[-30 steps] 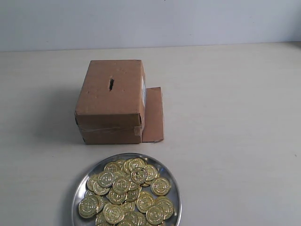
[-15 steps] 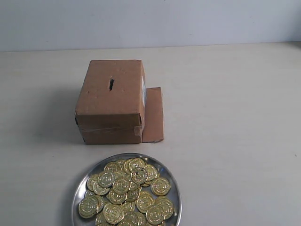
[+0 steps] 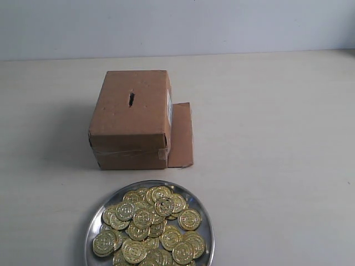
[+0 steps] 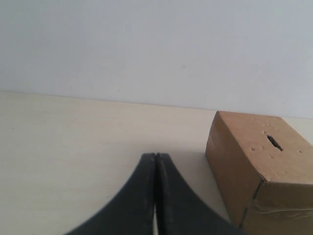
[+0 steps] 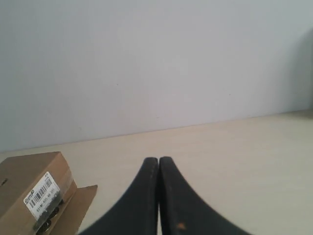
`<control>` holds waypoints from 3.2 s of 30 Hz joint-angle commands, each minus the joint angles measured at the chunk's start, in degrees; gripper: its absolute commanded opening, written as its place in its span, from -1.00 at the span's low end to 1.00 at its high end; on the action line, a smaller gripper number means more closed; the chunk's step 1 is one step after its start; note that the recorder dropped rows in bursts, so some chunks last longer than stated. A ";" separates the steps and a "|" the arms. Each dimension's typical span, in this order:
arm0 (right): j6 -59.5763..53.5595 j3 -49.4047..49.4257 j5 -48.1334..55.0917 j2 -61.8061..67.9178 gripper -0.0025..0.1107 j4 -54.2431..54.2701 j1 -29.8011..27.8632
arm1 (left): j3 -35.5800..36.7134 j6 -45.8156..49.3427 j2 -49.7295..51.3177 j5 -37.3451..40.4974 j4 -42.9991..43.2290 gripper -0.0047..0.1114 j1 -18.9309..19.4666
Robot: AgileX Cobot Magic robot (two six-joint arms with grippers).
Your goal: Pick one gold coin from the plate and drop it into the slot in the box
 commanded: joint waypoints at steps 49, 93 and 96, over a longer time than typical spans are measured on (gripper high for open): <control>23.78 6.65 9.16 -2.47 -0.96 -27.05 -0.21 | 0.17 -0.15 -0.36 -0.64 0.26 -0.92 -0.41; 23.78 6.65 9.16 -2.47 -0.96 -27.05 -0.21 | 0.17 -0.03 -0.36 -0.64 0.26 -0.92 -0.42; 23.78 6.65 9.16 -2.47 -0.96 -27.05 -0.21 | 0.17 -0.03 -0.36 -0.64 0.26 -0.92 -0.42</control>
